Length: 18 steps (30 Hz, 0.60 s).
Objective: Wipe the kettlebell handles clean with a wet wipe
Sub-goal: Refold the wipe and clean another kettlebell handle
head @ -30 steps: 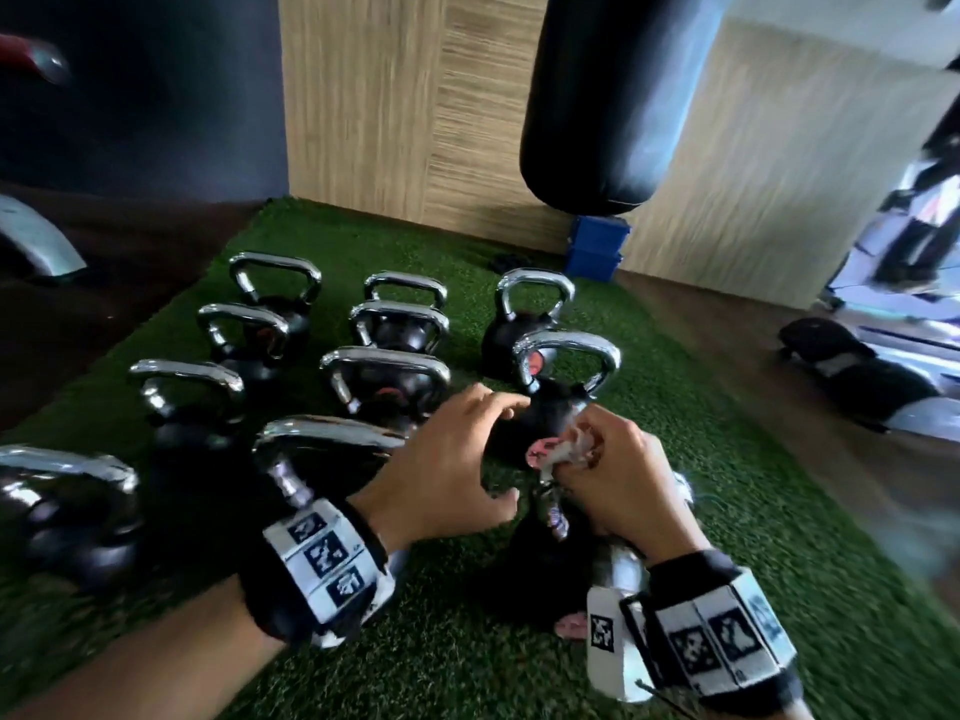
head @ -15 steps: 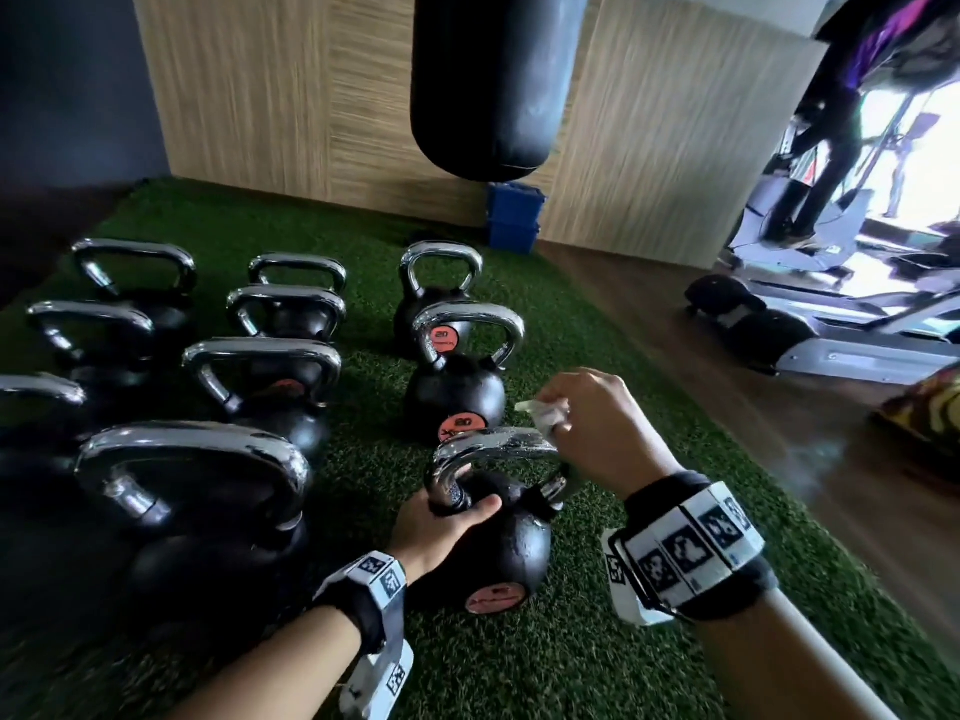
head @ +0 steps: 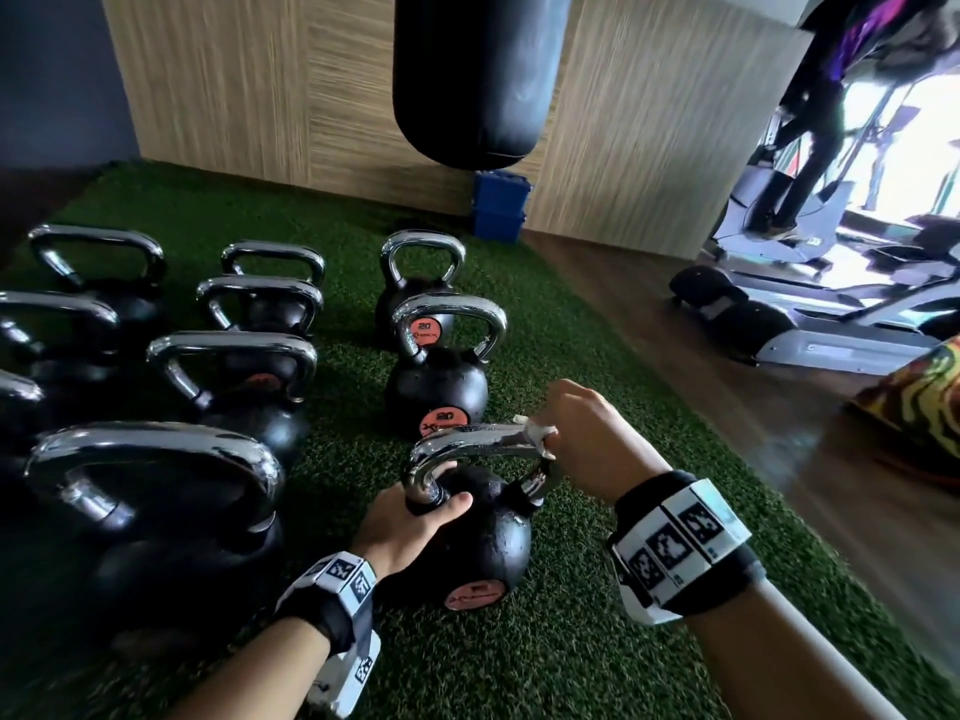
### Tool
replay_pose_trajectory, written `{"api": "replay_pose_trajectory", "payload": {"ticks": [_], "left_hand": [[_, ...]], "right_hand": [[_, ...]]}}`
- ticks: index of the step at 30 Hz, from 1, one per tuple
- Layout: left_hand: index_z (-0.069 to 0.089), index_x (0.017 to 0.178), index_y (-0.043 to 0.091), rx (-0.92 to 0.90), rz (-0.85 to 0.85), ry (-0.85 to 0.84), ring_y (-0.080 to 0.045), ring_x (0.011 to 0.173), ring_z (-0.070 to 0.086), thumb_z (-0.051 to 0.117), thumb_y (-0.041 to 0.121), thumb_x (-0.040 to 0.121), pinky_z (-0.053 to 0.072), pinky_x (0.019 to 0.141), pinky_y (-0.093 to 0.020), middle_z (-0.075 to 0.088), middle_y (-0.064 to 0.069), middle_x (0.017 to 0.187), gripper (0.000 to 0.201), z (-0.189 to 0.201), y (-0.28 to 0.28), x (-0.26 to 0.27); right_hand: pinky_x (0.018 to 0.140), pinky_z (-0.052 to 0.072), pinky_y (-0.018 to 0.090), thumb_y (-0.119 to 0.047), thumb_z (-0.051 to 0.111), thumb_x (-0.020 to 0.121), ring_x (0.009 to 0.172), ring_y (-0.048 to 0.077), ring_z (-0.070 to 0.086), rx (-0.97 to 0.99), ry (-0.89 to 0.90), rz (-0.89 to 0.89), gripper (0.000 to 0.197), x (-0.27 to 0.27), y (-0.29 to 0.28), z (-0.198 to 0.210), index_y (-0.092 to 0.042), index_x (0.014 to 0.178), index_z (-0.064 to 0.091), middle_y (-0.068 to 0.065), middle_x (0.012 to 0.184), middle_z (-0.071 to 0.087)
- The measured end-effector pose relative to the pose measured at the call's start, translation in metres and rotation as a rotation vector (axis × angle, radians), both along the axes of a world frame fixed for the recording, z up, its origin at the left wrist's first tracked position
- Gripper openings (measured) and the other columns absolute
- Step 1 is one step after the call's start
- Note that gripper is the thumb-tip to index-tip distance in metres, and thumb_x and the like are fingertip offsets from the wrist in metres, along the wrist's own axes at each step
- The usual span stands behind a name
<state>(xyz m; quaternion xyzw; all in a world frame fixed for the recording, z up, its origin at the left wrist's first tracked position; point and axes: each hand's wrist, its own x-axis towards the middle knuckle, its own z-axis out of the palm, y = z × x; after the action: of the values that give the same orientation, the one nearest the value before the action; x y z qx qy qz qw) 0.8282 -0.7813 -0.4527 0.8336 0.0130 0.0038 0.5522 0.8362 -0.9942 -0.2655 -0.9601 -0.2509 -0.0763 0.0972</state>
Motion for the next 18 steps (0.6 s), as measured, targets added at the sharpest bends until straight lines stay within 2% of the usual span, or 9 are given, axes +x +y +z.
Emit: {"api": "replay_pose_trajectory", "payload": {"ticks": [3, 5, 7, 8, 9, 11, 13, 16, 18], "left_hand": [[0.072, 0.11, 0.054, -0.033, 0.012, 0.018, 0.009, 0.099, 0.066, 0.067, 0.083, 0.06, 0.049, 0.086, -0.015, 0.076, 0.022, 0.103, 0.058, -0.002, 0.0, 0.0], [0.073, 0.107, 0.051, -0.042, 0.017, 0.027, 0.01, 0.096, 0.065, 0.068, 0.082, 0.059, 0.05, 0.087, -0.017, 0.076, 0.022, 0.101, 0.057, -0.003, 0.0, 0.001], [0.069, 0.108, 0.06, -0.037, 0.016, 0.018, 0.019, 0.092, 0.06, 0.067, 0.082, 0.059, 0.046, 0.081, -0.011, 0.073, 0.027, 0.097, 0.053, -0.003, -0.001, 0.001], [0.066, 0.107, 0.066, -0.044, 0.017, 0.014, 0.022, 0.091, 0.058, 0.067, 0.08, 0.059, 0.045, 0.08, -0.009, 0.072, 0.03, 0.095, 0.05, -0.003, -0.001, 0.001], [0.064, 0.104, 0.07, -0.049, 0.019, 0.014, 0.022, 0.09, 0.058, 0.067, 0.079, 0.059, 0.044, 0.079, -0.009, 0.071, 0.032, 0.094, 0.047, -0.002, -0.001, 0.001], [0.063, 0.098, 0.073, -0.038, 0.025, 0.022, 0.011, 0.091, 0.064, 0.067, 0.078, 0.058, 0.045, 0.079, -0.011, 0.073, 0.028, 0.095, 0.04, 0.001, -0.001, 0.0], [0.062, 0.097, 0.074, -0.019, 0.023, 0.036, -0.003, 0.096, 0.067, 0.066, 0.078, 0.059, 0.047, 0.082, -0.018, 0.076, 0.02, 0.101, 0.038, 0.003, -0.001, -0.001], [0.06, 0.099, 0.077, -0.007, 0.013, 0.049, -0.01, 0.101, 0.068, 0.066, 0.077, 0.061, 0.049, 0.087, -0.024, 0.076, 0.015, 0.108, 0.039, 0.004, 0.001, 0.0], [0.061, 0.11, 0.072, -0.005, 0.0, 0.066, -0.014, 0.104, 0.069, 0.065, 0.078, 0.061, 0.051, 0.09, -0.026, 0.076, 0.013, 0.11, 0.05, 0.007, 0.002, 0.0]], "right_hand": [[0.081, 0.051, 0.028, -0.007, 0.067, 0.092, 0.091, 0.017, 0.054, -0.023, -0.022, 0.024, 0.018, -0.005, -0.001, -0.008, -0.022, 0.096, 0.075, -0.009, 0.096, 0.05], [0.081, 0.049, 0.027, -0.008, 0.067, 0.093, 0.092, 0.018, 0.053, 0.013, -0.041, 0.0, 0.017, -0.007, -0.003, -0.017, -0.022, 0.096, 0.074, -0.008, 0.097, 0.05], [0.072, 0.046, 0.019, -0.009, 0.066, 0.094, 0.086, 0.017, 0.054, 0.119, -0.055, -0.058, 0.013, -0.008, -0.011, -0.025, -0.019, 0.094, 0.075, -0.005, 0.097, 0.054], [0.067, 0.041, 0.011, -0.01, 0.065, 0.095, 0.082, 0.015, 0.055, 0.173, -0.052, -0.091, 0.012, -0.008, -0.015, -0.029, -0.016, 0.095, 0.076, -0.003, 0.096, 0.056], [0.063, 0.038, 0.007, -0.009, 0.065, 0.095, 0.081, 0.014, 0.055, 0.211, -0.042, -0.126, 0.012, -0.007, -0.019, -0.031, -0.014, 0.096, 0.077, -0.002, 0.096, 0.057], [0.062, 0.034, 0.003, -0.004, 0.066, 0.093, 0.086, 0.014, 0.058, 0.22, 0.004, -0.205, 0.014, -0.007, -0.025, -0.035, -0.012, 0.099, 0.077, 0.0, 0.099, 0.061], [0.061, 0.034, 0.001, 0.001, 0.068, 0.09, 0.088, 0.014, 0.059, 0.206, 0.022, -0.256, 0.019, -0.006, -0.028, -0.039, -0.01, 0.104, 0.077, -0.001, 0.1, 0.062], [0.06, 0.035, 0.002, 0.0, 0.068, 0.09, 0.084, 0.011, 0.056, 0.245, 0.001, -0.274, 0.02, -0.008, -0.027, -0.042, -0.008, 0.106, 0.077, -0.004, 0.095, 0.058], [0.068, 0.037, 0.007, 0.001, 0.066, 0.09, 0.086, 0.014, 0.057, 0.293, -0.02, -0.284, 0.019, -0.012, -0.025, -0.047, -0.004, 0.104, 0.078, 0.003, 0.1, 0.065]]}}
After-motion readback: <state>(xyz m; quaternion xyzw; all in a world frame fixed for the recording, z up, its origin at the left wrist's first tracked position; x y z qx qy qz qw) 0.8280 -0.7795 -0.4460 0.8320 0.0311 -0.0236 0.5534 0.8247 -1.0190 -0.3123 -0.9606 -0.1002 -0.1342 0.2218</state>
